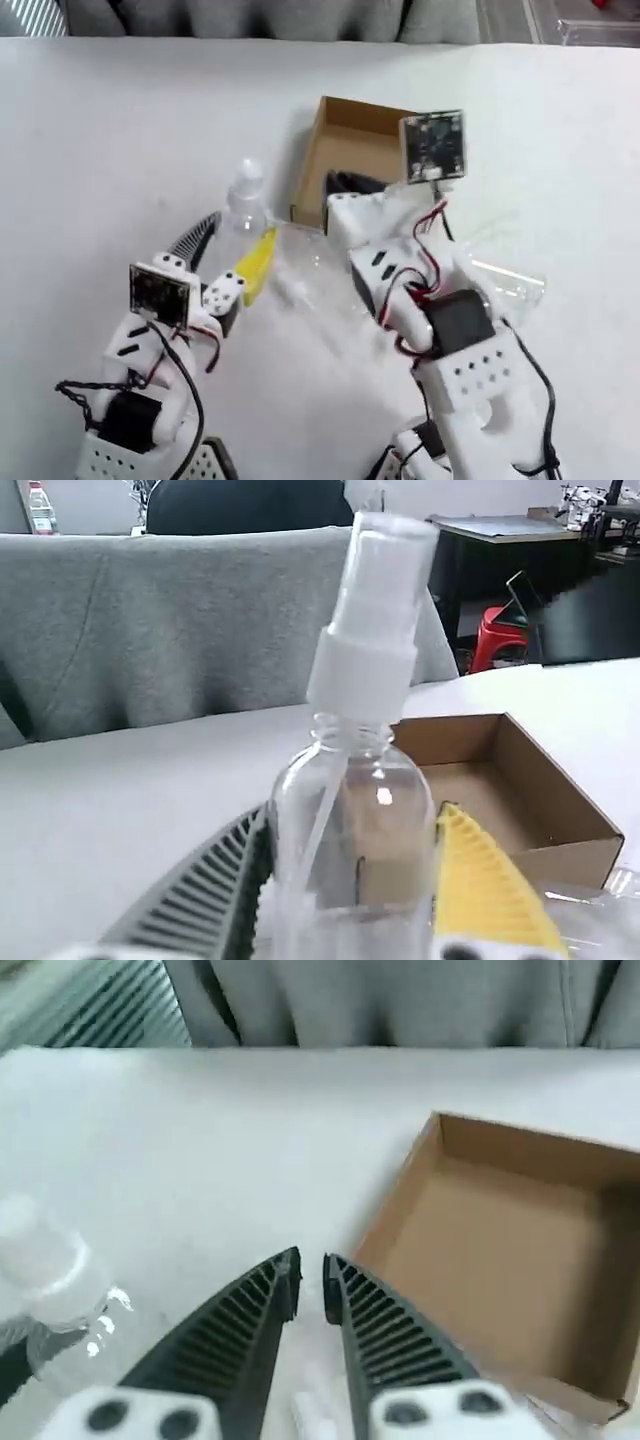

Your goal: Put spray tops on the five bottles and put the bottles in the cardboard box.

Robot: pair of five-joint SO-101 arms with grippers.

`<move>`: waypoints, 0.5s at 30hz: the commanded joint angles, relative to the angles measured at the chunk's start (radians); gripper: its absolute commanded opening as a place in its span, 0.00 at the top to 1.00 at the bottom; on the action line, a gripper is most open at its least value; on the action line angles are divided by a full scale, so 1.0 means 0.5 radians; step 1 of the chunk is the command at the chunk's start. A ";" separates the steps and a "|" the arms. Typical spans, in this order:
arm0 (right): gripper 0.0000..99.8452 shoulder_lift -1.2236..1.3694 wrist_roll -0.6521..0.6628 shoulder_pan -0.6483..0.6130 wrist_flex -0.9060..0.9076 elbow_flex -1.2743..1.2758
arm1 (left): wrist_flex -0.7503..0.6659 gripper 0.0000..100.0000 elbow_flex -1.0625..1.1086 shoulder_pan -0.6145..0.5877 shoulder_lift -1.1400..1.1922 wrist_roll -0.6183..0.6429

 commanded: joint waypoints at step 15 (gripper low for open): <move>0.98 -0.017 0.009 -0.054 -0.578 0.770 | -0.064 0.83 0.058 -0.130 -0.017 -0.006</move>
